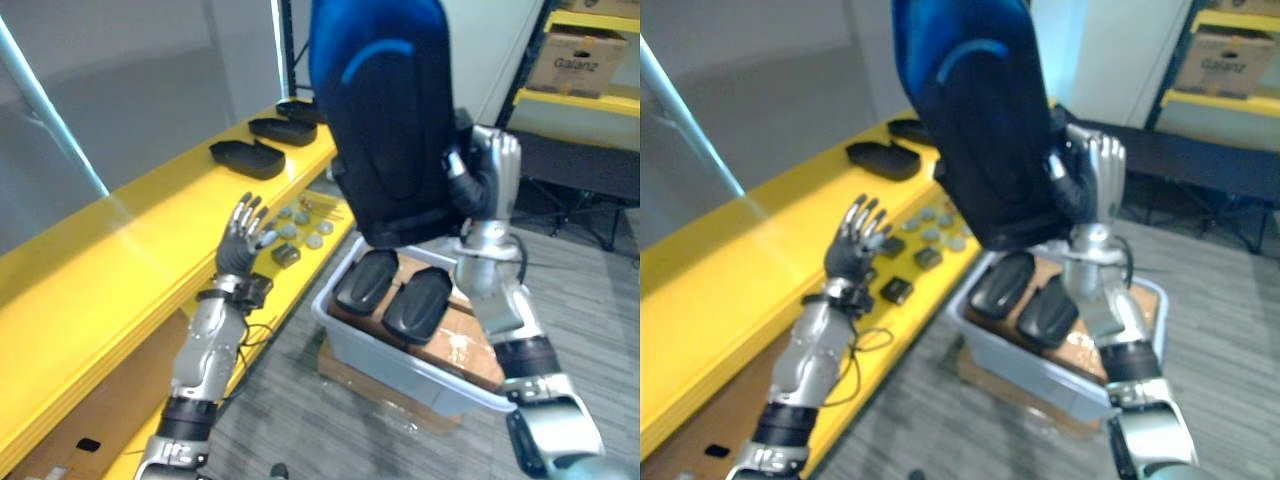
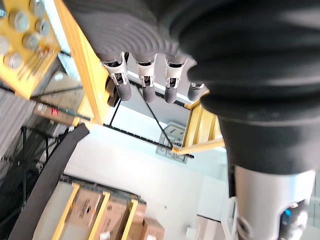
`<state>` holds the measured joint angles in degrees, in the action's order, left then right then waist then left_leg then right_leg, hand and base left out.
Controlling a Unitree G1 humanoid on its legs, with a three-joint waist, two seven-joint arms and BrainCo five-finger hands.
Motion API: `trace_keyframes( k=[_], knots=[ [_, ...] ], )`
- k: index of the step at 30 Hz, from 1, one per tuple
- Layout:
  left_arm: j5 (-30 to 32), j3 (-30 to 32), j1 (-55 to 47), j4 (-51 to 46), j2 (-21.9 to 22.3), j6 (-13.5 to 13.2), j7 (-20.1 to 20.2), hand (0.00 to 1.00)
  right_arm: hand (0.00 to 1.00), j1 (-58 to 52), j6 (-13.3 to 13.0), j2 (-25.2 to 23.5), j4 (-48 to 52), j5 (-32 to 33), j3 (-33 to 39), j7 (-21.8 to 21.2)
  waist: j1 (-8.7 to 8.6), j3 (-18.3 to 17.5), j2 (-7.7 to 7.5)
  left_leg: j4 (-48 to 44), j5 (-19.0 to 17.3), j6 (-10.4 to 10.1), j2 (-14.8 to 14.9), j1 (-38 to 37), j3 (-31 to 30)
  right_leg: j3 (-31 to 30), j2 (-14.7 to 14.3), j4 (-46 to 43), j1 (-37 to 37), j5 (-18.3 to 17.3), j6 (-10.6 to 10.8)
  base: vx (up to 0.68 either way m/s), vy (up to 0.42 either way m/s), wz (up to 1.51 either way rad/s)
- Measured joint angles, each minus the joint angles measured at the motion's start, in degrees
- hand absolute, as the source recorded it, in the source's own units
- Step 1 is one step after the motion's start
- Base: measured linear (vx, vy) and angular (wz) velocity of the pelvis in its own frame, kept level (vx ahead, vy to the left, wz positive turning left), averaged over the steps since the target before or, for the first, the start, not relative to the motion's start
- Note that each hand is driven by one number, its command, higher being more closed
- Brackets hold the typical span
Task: Walk over and take plastic housings, then place them on the shelf
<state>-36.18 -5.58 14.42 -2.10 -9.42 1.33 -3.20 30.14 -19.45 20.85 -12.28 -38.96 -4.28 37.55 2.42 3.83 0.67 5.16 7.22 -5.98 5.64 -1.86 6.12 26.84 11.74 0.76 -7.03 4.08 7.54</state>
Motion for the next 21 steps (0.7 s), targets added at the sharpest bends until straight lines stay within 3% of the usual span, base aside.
trace_keyframes(
  k=[4,15,21],
  knots=[
    [-0.02,-1.78,-0.03,-0.25,1.0,-0.27,0.01,0.0,1.0,0.0,1.05,-2.14,-3.1,0.05,-3.77,0.03,0.21,-0.4,-0.7,0.0,0.34,0.06,-0.31,-0.01,-0.33,0.0,0.26,-0.27,-0.15,0.41,0.03,0.01,0.006,0.05],
    [0.0,-8.08,0.09,-0.22,3.22,-1.9,-0.01,0.0,1.0,0.02,2.22,-6.46,-7.77,0.85,-10.97,-0.05,0.36,-0.4,-0.71,0.04,0.73,0.29,-0.04,0.03,-0.61,-0.15,0.16,-0.91,0.13,-0.4,-0.5,-0.05,-0.003,0.0],
    [0.16,-11.6,0.41,2.73,3.08,-2.18,-0.55,0.0,1.0,0.59,2.9,-7.23,-11.55,4.52,-13.3,0.29,1.46,-0.82,-1.7,0.02,0.75,0.05,1.02,0.56,-0.82,-0.25,-0.84,0.77,0.01,-0.22,-0.55,-0.02,-0.032,0.01]
  ],
)
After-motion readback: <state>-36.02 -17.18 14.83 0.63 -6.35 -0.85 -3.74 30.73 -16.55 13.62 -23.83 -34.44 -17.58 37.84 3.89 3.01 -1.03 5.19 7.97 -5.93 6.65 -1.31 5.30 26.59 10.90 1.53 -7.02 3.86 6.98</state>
